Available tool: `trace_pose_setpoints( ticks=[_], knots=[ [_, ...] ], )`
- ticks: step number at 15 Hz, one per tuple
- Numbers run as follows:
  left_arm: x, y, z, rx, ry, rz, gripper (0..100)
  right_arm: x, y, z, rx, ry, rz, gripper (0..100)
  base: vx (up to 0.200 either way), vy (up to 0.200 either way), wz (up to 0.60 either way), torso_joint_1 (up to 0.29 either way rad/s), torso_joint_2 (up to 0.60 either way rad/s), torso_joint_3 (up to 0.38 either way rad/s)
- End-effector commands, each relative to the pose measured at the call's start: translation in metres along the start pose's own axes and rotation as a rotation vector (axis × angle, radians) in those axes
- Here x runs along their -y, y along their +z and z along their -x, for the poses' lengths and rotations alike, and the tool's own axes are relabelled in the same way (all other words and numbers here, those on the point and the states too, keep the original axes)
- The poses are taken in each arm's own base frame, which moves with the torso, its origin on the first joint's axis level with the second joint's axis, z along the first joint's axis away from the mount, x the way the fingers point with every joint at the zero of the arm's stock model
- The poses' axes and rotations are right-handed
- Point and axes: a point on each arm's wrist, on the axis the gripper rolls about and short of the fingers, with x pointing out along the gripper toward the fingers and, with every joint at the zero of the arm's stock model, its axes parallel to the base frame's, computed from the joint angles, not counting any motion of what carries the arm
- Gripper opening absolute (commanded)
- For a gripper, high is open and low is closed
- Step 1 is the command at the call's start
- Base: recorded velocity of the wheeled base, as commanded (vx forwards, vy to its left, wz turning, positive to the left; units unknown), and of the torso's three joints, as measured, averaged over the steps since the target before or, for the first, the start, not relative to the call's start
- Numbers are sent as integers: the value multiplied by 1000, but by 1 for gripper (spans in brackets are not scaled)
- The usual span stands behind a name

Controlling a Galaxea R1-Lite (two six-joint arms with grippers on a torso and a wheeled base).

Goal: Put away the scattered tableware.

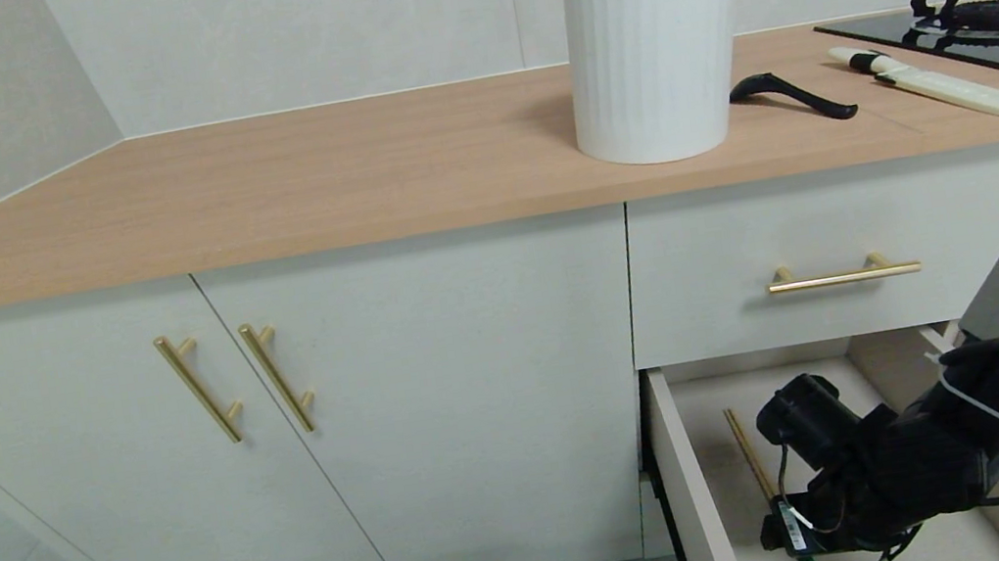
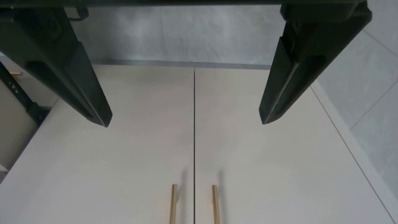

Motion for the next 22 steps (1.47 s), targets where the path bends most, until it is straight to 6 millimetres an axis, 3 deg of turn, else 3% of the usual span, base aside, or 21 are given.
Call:
trace_pose_setpoints(
  ticks=[1, 3, 5, 8, 9, 10, 12, 13, 17, 22],
  knots=[
    [0, 0, 0, 0, 0, 1, 100, 0, 1, 3, 9, 5, -2, 100, 0, 0, 0, 0, 0, 0],
    [0, 0, 0, 0, 1, 1, 100, 1, 4, 16, 39, 21, -7, 100, 0, 0, 0, 0, 0, 0],
    [0, 0, 0, 0, 1, 1, 100, 3, 7, 44, 91, 85, -12, 100, 0, 0, 0, 0, 0, 0],
    [0, 0, 0, 0, 1, 1, 100, 16, 14, 119, 71, 215, -17, 100, 0, 0, 0, 0, 0, 0],
    [0, 0, 0, 0, 1, 1, 100, 19, 15, 135, 54, 230, -11, 100, 0, 0, 0, 0, 0, 0],
    [0, 0, 0, 0, 0, 1, 100, 30, 19, 175, 28, 239, -24, 100, 0, 0, 0, 0, 0, 0],
    [0, 0, 0, 0, 1, 1, 100, 41, 18, 204, 24, 220, -43, 100, 0, 0, 0, 0, 0, 0],
    [0, 0, 0, 0, 0, 1, 100, 57, 18, 219, 83, 212, -35, 100, 0, 0, 0, 0, 0, 0],
    [0, 0, 0, 0, 0, -1, 100, 84, 15, 242, 198, 186, -8, 100, 0, 0, 0, 0, 0, 0],
    [0, 0, 0, 0, 1, 1, 100, 90, -7, 262, 283, 190, 90, 100, 0, 0, 0, 4, -59, -43]
  ],
)
